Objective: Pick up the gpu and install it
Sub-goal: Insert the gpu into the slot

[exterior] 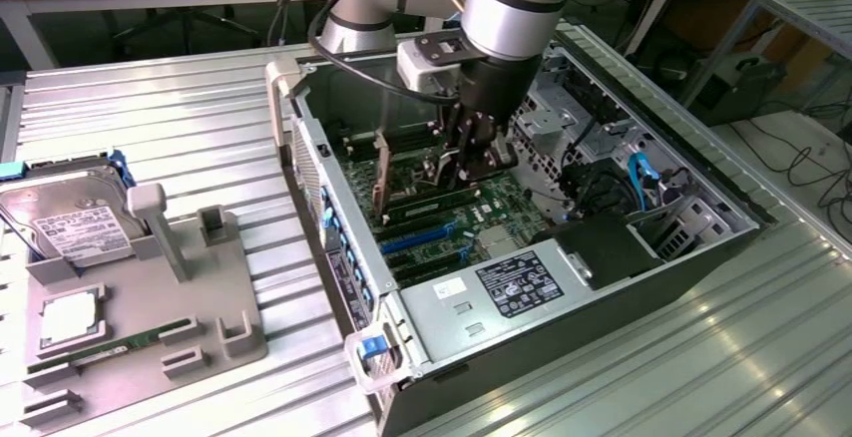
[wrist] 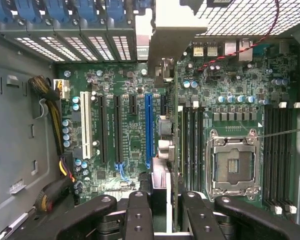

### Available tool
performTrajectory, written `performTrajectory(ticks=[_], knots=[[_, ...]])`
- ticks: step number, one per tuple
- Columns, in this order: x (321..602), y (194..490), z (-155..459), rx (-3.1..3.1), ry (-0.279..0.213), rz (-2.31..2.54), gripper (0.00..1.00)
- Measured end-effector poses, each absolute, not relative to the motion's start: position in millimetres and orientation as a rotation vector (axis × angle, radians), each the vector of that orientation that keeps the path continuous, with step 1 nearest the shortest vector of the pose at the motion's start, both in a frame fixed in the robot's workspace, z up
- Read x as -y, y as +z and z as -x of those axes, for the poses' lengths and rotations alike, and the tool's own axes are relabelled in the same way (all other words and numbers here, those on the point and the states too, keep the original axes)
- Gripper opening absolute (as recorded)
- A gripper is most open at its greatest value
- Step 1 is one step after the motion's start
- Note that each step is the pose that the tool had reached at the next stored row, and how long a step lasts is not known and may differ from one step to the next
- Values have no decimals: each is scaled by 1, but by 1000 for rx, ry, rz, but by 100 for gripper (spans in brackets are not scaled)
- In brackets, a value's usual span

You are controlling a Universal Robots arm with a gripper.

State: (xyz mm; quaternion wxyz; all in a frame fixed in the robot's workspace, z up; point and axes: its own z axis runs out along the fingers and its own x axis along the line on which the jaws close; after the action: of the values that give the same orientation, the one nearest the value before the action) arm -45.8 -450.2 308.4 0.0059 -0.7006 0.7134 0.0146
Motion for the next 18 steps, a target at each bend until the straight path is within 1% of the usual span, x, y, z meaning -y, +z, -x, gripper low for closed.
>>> performTrajectory(ticks=[9, 12, 18], knots=[[450, 301, 46, -2234, 47, 2193, 28], [450, 299, 46, -2237, 39, 2197, 28], [450, 294, 46, -2240, 38, 2199, 28]])
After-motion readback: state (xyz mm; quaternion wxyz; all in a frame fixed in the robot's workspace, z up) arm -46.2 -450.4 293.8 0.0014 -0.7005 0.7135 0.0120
